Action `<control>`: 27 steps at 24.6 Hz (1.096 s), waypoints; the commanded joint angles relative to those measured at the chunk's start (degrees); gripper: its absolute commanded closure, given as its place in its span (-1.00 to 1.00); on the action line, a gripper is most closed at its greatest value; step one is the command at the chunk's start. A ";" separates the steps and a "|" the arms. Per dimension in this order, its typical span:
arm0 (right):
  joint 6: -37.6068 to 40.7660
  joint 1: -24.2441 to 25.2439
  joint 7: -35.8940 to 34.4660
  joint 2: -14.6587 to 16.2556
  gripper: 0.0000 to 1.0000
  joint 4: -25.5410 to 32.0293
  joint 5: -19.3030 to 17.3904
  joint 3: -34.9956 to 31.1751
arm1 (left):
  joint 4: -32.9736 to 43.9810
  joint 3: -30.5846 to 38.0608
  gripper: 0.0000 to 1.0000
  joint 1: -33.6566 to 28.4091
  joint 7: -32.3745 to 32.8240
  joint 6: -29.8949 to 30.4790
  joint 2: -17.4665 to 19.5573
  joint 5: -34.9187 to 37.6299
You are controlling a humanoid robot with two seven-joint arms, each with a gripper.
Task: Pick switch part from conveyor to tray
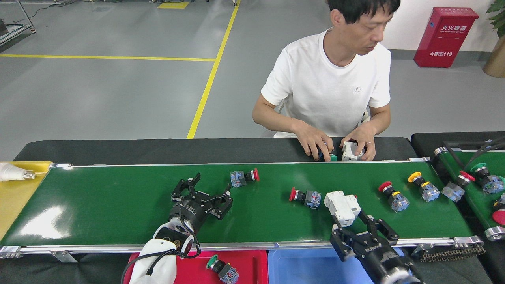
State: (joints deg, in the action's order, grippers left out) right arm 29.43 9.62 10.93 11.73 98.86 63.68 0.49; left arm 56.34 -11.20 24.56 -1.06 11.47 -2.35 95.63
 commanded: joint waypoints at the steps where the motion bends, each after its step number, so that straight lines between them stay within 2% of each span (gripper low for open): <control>1: 14.87 1.02 -0.39 1.02 0.11 1.34 -1.98 -1.19 | -0.53 -0.05 -1.00 1.63 -0.61 -0.57 -0.55 0.17; 4: 15.57 4.97 -0.21 0.58 0.09 1.16 -2.07 -4.00 | -3.69 -0.05 -1.00 4.01 -1.32 -1.97 -0.99 0.17; 7: 15.57 7.87 -0.03 0.23 0.04 0.99 -1.81 -3.74 | -7.38 -0.05 -1.00 6.82 -2.46 -2.15 -0.99 0.17; 8: 15.57 8.75 -0.03 0.23 -0.12 0.99 -1.72 -3.74 | -9.22 -0.05 -1.00 8.05 -2.98 -2.15 -0.90 0.17; 9: 15.57 9.10 0.05 0.14 -0.39 0.99 -1.72 -3.74 | -10.55 -0.05 -0.99 8.84 -3.43 -2.15 -0.90 0.17; 10: 15.57 9.46 0.05 0.05 -0.85 0.99 -1.63 -3.74 | -11.60 -0.14 -0.88 9.46 -3.78 -2.06 -0.81 0.17; 11: 15.57 9.72 0.05 -0.12 -0.94 0.99 -1.72 -3.91 | -12.22 -0.14 -0.72 9.72 -3.78 -1.89 -0.55 0.17; 13: 15.57 9.46 0.05 -0.39 -0.95 0.99 -2.07 -4.44 | -12.57 0.04 -0.63 9.81 -3.87 -1.53 -0.28 0.08; 14: 15.57 9.37 -0.03 -0.74 -0.95 1.08 -2.42 -5.40 | -12.57 0.04 -0.42 9.72 -4.30 -1.45 -0.20 0.00; 17: 15.57 9.28 0.05 -2.85 -0.94 1.51 -3.04 -10.15 | -12.48 0.04 -0.01 9.10 -6.41 -0.13 0.16 -0.18; 18: 15.57 9.02 0.05 -4.08 -0.94 1.51 -3.04 -11.82 | -12.39 0.04 0.23 8.66 -6.50 0.31 0.16 -0.18; 19: 15.57 8.58 0.23 -5.75 -0.94 1.51 -3.04 -13.76 | -12.39 0.21 0.72 8.40 -6.50 0.40 0.16 -0.18; 20: 15.57 7.35 0.58 -7.42 -0.94 1.51 -2.95 -15.34 | -12.13 0.39 0.84 7.96 -6.50 0.58 0.24 -0.44; 21: 15.57 5.50 0.67 -8.82 -0.93 1.43 -2.86 -16.39 | -11.87 0.39 0.94 7.35 -6.59 0.66 0.16 -0.71; 23: 15.57 3.13 0.76 -9.79 -0.92 1.34 -2.51 -16.57 | -10.81 0.48 0.97 6.47 -6.94 0.66 0.16 -0.71; 27: -1.65 0.67 0.49 -9.88 -0.92 1.25 -0.31 -16.57 | -4.05 1.88 0.96 3.13 -7.03 0.14 0.24 -0.71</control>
State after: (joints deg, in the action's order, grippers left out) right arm 34.02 10.90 11.73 2.02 99.56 62.95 -15.76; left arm 50.00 -9.94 27.28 -7.41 12.19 -2.50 95.16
